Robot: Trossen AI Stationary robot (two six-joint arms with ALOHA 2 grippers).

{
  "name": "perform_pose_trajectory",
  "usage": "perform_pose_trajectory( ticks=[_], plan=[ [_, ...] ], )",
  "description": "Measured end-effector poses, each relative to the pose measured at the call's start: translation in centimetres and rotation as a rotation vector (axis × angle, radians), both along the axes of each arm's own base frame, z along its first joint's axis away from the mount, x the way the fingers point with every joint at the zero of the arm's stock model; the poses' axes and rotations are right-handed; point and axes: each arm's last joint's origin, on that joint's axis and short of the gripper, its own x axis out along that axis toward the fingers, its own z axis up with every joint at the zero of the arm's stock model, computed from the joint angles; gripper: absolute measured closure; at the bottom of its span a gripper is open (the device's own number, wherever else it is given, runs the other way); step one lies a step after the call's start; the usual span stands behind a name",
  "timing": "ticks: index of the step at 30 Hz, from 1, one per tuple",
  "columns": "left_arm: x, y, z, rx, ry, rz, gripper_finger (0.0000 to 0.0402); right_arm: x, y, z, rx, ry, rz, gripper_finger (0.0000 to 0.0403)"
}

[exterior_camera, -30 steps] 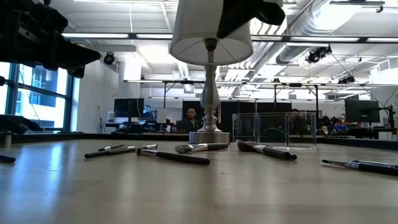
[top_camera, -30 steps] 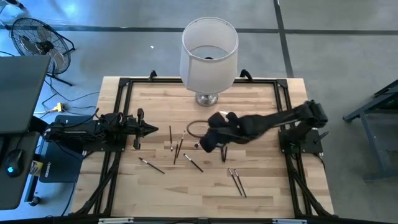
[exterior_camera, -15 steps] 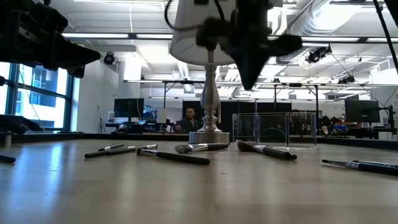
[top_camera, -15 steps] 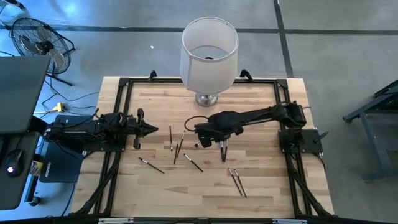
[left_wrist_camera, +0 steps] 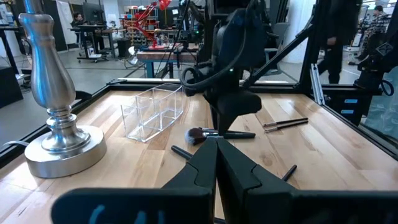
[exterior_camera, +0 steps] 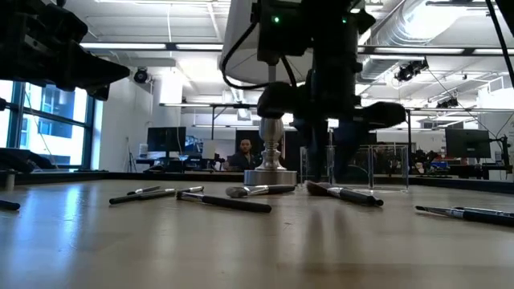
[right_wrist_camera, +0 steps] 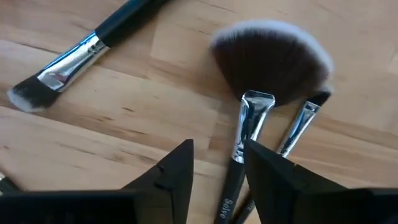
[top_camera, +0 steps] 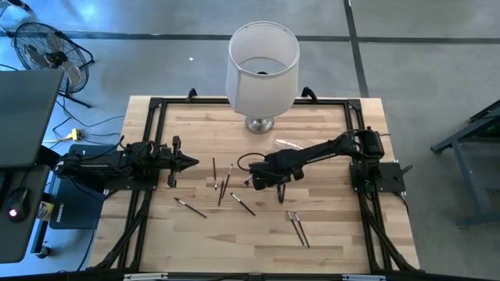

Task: Put items in baskets/containers
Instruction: Put the black highlighter brush into the transparent organizer

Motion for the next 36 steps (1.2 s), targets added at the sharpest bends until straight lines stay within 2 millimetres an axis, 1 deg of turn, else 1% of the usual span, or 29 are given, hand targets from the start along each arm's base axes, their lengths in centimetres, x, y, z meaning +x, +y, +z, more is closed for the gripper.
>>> perform_pose_trajectory(
  ticks=[4, 9, 16, 24, 30, 33, 36],
  plan=[
    [0.0, 0.0, 0.0, 0.0, 0.0, 0.0, 0.04, -0.5, 0.0, -0.6, 0.006, 0.023, -0.01, 0.0261],
    [0.0, 0.0, 0.0, 0.0, 0.0, 0.0, 0.04, -0.4, -0.1, -0.9, 0.001, 0.009, -0.01, 0.0261],
    [0.0, 0.0, 0.0, 0.0, 0.0, 0.0, 0.04, -0.3, -0.5, -1.4, -0.006, 0.016, -0.021, 0.0261],
    [0.0, 0.0, 0.0, 0.0, 0.0, 0.0, 0.04, 0.2, -0.3, -3.3, 0.03, 0.052, -0.018, 0.0261],
    [0.0, 0.0, 0.0, 0.0, 0.0, 0.0, 0.04, 0.2, -0.3, -3.5, 0.02, 0.052, -0.017, 0.0262],
    [0.0, 0.0, 0.0, 0.0, 0.0, 0.0, 0.04, 0.2, -0.3, -3.5, 0.024, 0.055, -0.018, 0.028],
    [0.0, 0.0, 0.0, 0.0, 0.0, 0.0, 0.04, 0.2, -0.3, -3.6, 0.024, 0.054, -0.017, 0.0315]
  ],
)
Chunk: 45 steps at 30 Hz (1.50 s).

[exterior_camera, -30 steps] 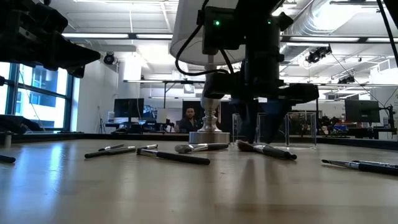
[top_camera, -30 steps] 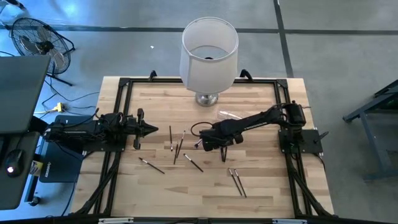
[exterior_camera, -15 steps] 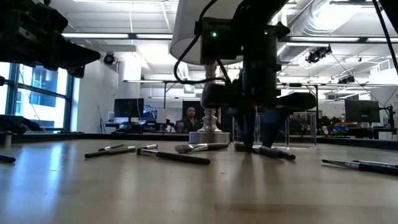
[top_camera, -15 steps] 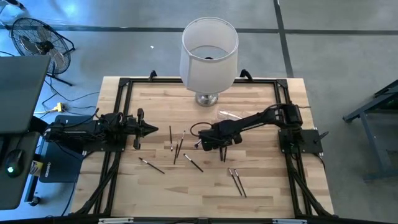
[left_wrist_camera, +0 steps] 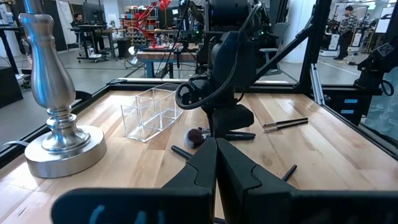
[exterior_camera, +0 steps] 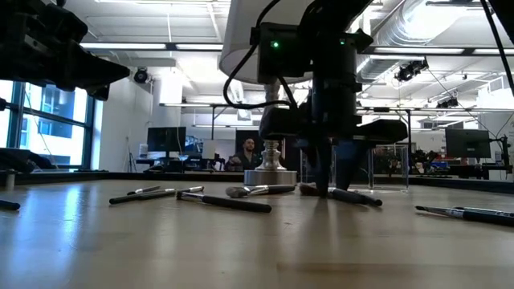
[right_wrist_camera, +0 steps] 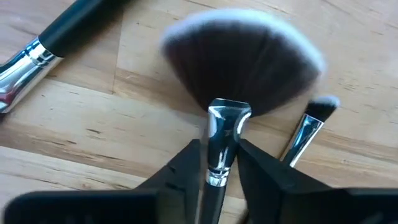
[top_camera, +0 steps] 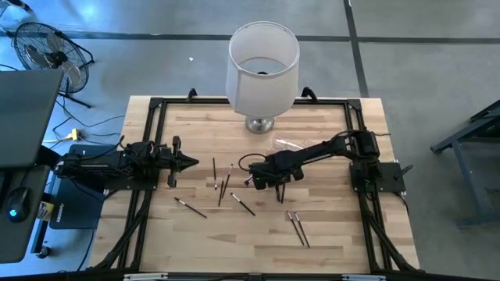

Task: Put items in baskets/containers
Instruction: Put the black highlighter brush into the transparent organizer

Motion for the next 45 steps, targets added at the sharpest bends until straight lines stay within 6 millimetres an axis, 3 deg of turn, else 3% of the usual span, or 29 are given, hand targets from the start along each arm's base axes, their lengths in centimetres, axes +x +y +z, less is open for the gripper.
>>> perform_pose_trajectory(
  ticks=[4, 16, 23, 29, 33, 39, 45],
  plan=[
    [0.0, 0.0, 0.0, 0.0, 0.0, 0.0, 0.04, 0.0, 0.0, 0.0, 0.001, -0.001, 0.0, 0.036],
    [0.0, 0.0, 0.0, 0.0, 0.0, 0.0, 0.04, 1.2, 0.5, 1.5, -0.052, -0.022, 0.046, 0.034],
    [0.0, 0.0, 0.0, 0.0, 0.0, 0.0, 0.04, 2.7, 1.2, 3.8, -0.141, -0.119, 0.089, 0.036],
    [0.0, 0.0, 0.0, 0.0, 0.0, 0.0, 0.04, 2.9, 2.5, 7.2, -0.223, -0.224, 0.124, 0.0338],
    [0.0, 0.0, 0.0, 0.0, 0.0, 0.0, 0.04, 1.2, 3.8, 10.0, -0.298, -0.286, 0.144, 0.0353],
    [0.0, 0.0, 0.0, 0.0, 0.0, 0.0, 0.04, -3.2, 5.4, 13.7, -0.454, -0.412, 0.07, 0.0361],
    [0.0, 0.0, 0.0, 0.0, 0.0, 0.0, 0.04, -8.1, 4.9, 13.7, -0.548, -0.551, -0.034, 0.0347]
  ],
)
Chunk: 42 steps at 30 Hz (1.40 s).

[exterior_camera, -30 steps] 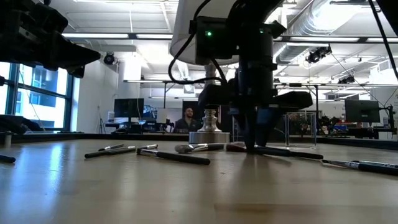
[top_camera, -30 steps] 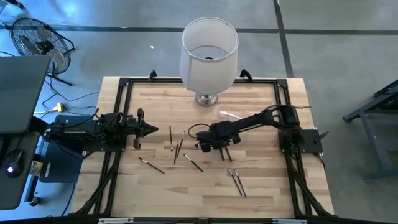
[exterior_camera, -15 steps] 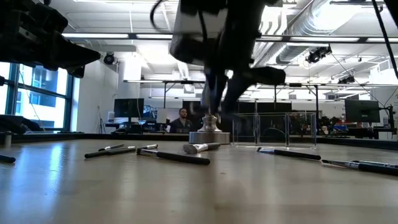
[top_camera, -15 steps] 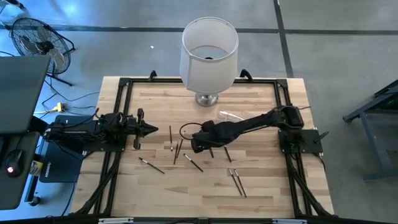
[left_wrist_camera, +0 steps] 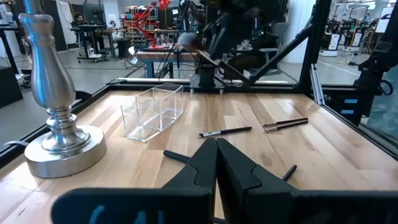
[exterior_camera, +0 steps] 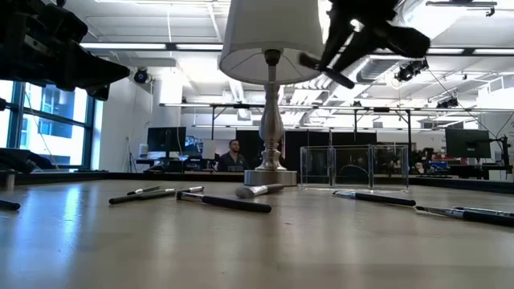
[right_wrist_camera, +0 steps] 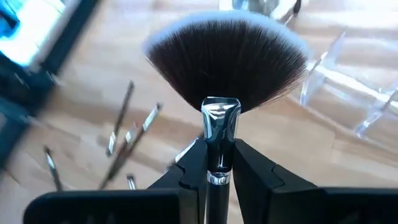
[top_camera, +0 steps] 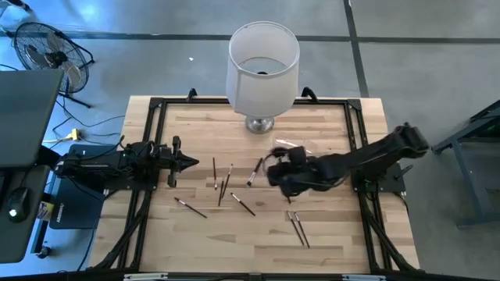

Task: Put items in baskets/containers
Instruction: Put the black highlighter brush into the transparent organizer

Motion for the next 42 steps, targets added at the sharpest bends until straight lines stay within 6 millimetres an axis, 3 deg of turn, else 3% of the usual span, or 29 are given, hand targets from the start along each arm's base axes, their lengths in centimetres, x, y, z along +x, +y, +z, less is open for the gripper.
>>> perform_pose_trajectory(
  ticks=[9, 13, 18, 25, 34, 42],
  plan=[
    [0.0, 0.0, 0.0, 0.0, 0.0, 0.0, 0.04, -4.5, -2.1, -5.6, -0.301, -0.461, -0.132, 0.036],
    [0.0, 0.0, 0.0, 0.0, 0.0, 0.0, 0.04, -6.7, -3.2, -7.9, -0.409, -0.553, -0.217, 0.0355],
    [0.0, 0.0, 0.0, 0.0, 0.0, 0.0, 0.04, -8.2, -4.9, -9.5, -0.527, -0.468, -0.209, 0.036],
    [0.0, 0.0, 0.0, 0.0, 0.0, 0.0, 0.04, -7.5, -6.7, -8.8, -0.697, -0.256, -0.128, 0.0356],
    [0.0, 0.0, 0.0, 0.0, 0.0, 0.0, 0.04, -7.2, -9.1, -9.4, -0.703, -0.168, -0.059, 0.0357],
    [0.0, 0.0, 0.0, 0.0, 0.0, 0.0, 0.04, -7.3, -10.0, -10.1, -0.658, -0.142, -0.027, 0.0323]
  ],
)
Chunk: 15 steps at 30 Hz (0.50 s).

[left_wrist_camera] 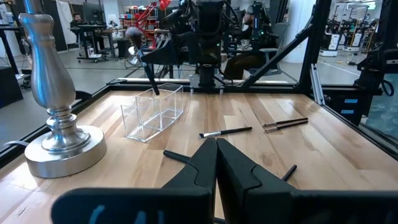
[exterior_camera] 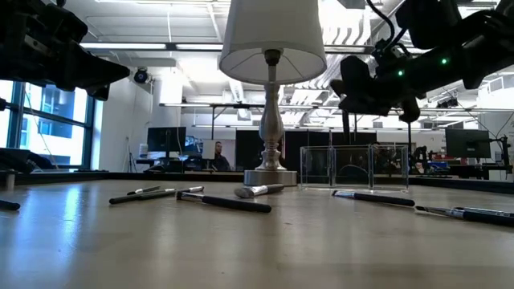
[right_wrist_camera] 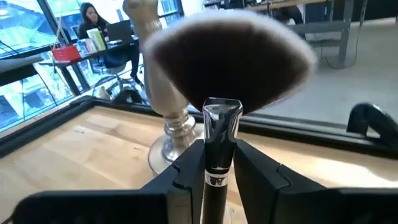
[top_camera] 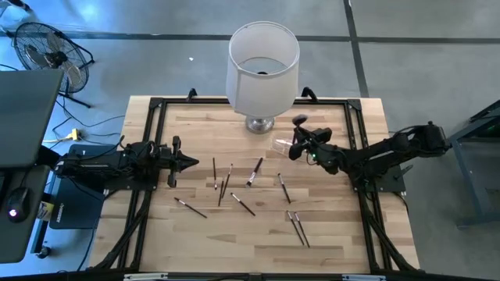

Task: Put items in baskets/containers
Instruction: Put the black highlighter brush into the transparent organizer

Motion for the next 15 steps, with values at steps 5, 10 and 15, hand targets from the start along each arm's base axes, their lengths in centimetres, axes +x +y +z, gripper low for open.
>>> perform_pose_trajectory(
  ticks=[5, 10, 15],
  plan=[
    [0.0, 0.0, -0.01, 0.0, 0.001, 0.0, 0.04, -0.1, -0.09, -0.58, 0.053, 0.008, 0.012, 0.0318],
    [0.0, 0.0, -0.01, 0.0, 0.0, 0.0, 0.04, -0.04, -0.02, -0.65, 0.064, 0.013, 0.045, 0.0317],
    [0.0, 0.0, 0.0, 0.0, 0.0, 0.0, 0.04, -0.03, -0.01, -0.65, 0.067, 0.013, 0.052, 0.0316]
  ],
)
